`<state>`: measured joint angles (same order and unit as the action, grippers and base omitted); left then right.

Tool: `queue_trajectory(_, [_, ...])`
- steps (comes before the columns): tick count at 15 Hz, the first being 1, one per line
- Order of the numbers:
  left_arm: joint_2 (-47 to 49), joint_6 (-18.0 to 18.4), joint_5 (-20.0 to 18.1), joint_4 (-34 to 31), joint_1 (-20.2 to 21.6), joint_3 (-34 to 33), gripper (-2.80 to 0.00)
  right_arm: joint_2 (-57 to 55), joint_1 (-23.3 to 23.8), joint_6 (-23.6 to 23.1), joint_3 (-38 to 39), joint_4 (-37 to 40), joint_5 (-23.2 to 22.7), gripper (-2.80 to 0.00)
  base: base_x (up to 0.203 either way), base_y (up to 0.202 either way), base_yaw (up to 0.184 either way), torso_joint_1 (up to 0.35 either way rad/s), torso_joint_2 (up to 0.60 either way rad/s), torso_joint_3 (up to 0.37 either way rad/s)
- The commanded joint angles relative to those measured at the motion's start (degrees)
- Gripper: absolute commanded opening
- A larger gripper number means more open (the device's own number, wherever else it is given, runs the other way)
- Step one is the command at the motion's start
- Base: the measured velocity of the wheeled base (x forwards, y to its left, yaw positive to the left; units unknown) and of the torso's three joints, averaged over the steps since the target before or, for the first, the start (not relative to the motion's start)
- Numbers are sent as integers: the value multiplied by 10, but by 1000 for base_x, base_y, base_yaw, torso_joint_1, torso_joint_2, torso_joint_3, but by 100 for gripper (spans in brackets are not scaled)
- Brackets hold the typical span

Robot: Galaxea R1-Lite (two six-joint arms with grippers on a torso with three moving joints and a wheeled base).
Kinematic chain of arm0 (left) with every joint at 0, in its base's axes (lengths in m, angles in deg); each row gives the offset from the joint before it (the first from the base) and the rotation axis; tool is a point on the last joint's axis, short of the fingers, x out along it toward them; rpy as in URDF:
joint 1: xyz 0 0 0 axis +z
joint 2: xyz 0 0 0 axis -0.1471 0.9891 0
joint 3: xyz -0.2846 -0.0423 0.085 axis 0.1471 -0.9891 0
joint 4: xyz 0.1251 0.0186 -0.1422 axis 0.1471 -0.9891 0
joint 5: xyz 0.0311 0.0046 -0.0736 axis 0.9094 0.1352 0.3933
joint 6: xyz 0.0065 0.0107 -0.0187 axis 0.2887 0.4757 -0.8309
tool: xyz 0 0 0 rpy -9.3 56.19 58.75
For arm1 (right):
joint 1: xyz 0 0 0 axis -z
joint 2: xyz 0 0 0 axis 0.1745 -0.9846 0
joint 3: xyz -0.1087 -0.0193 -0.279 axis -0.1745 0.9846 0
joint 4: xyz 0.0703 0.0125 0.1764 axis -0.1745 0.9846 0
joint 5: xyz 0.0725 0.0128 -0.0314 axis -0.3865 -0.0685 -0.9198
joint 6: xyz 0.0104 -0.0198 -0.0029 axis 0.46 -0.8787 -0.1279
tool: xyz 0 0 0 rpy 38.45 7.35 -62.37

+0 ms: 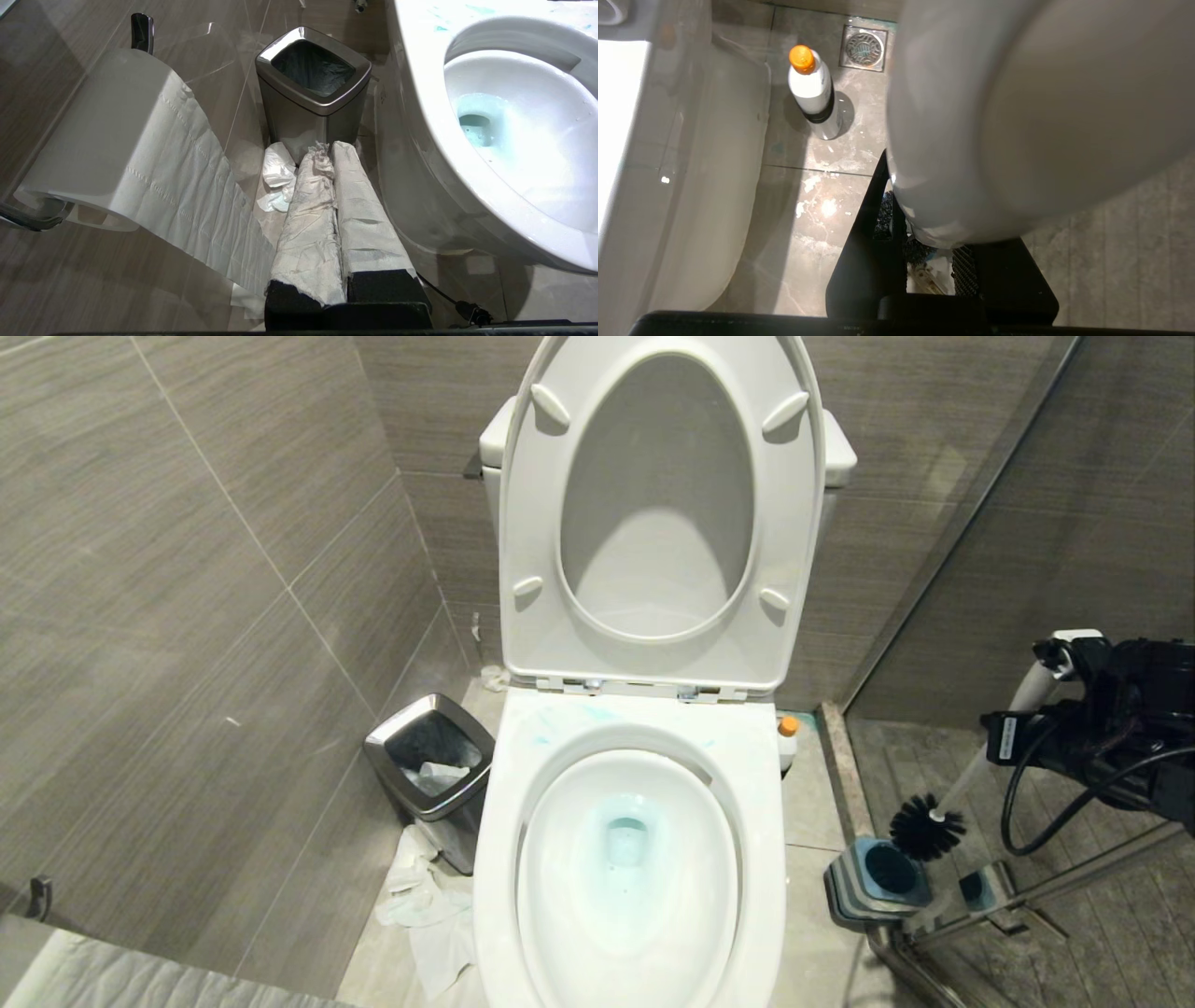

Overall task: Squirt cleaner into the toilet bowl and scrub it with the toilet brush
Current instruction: Put the toilet brush back

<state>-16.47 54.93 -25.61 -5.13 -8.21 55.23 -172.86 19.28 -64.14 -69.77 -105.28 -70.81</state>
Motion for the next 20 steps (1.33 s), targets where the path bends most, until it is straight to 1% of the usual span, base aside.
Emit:
queue_trajectory(1, [1,0,0,0,0,-1,-280,-33,0,0,5,-16,0,-280,0,0,0,0,0,0])
queue_trajectory(8, [1,0,0,0,0,-1,-280,-97,1,-1,17,-70,0,-280,0,0,0,0,0,0])
queue_trajectory(17, [1,0,0,0,0,-1,-280,-178,3,-4,10,-133,1,-280,0,0,0,0,0,0])
queue_trajectory(20, [1,0,0,0,0,-1,-280,-203,10,-5,8,-154,1,-280,0,0,0,0,0,0])
